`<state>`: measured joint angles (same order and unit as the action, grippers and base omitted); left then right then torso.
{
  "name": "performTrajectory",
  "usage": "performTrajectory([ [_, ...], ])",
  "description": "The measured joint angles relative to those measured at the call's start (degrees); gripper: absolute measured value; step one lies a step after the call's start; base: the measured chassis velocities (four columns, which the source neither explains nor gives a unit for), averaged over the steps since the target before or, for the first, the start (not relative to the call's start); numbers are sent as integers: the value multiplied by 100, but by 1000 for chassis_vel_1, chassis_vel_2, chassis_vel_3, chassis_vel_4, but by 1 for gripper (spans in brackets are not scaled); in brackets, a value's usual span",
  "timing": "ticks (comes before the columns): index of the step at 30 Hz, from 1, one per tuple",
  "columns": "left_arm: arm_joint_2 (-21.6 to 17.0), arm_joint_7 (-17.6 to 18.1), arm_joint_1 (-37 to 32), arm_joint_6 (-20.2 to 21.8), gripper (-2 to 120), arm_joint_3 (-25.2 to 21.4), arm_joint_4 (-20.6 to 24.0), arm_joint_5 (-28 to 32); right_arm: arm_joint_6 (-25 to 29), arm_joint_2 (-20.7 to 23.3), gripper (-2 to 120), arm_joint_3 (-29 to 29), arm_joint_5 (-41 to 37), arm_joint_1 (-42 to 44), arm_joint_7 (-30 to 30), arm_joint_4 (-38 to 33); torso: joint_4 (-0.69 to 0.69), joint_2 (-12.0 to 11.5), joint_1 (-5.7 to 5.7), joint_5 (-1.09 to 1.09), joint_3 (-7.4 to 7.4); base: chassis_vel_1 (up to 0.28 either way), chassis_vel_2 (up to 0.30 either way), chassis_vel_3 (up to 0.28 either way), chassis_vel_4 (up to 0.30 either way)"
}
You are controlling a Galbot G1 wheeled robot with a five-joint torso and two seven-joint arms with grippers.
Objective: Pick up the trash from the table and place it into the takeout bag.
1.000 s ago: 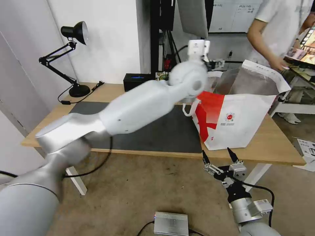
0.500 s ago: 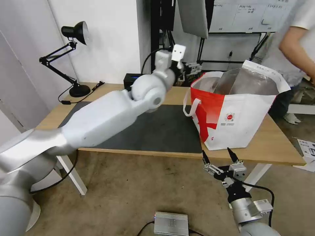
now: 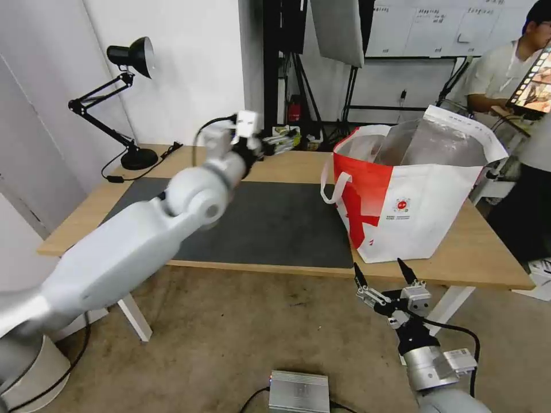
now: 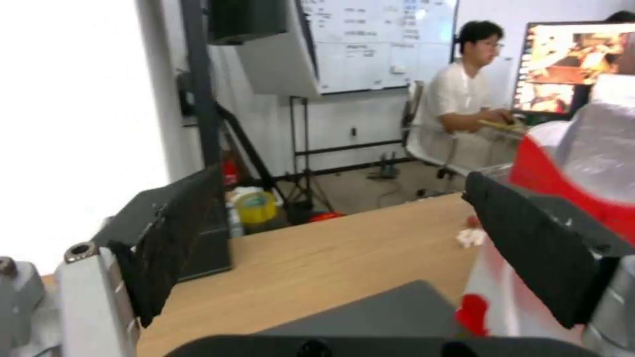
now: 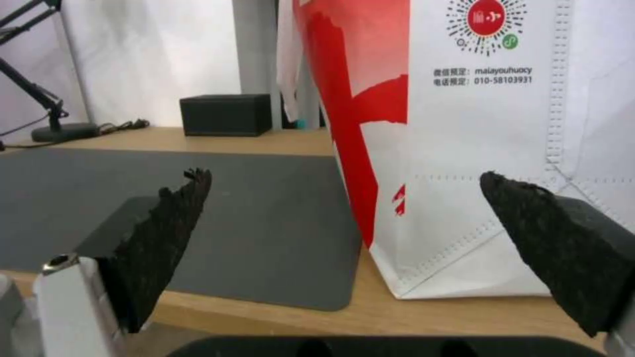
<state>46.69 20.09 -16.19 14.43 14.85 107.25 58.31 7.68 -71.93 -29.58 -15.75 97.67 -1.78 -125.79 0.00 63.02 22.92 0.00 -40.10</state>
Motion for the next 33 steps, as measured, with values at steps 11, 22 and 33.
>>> performTrajectory([
  [11,-431,-222,-2322,-90,100,-2012,787,-495,0,0,100,1,0,0,0,0,0,0,0,-2,0,0,0,0,0],
  [22,2,-739,-4879,-215,100,-4241,1770,-1238,0,1,100,0,0,0,0,0,2,1,-1,0,0,0,0,0,0],
  [33,1074,-1198,-6059,-375,100,-4641,1952,-2246,0,0,100,1,0,0,0,0,0,0,0,0,0,0,0,0,0],
])
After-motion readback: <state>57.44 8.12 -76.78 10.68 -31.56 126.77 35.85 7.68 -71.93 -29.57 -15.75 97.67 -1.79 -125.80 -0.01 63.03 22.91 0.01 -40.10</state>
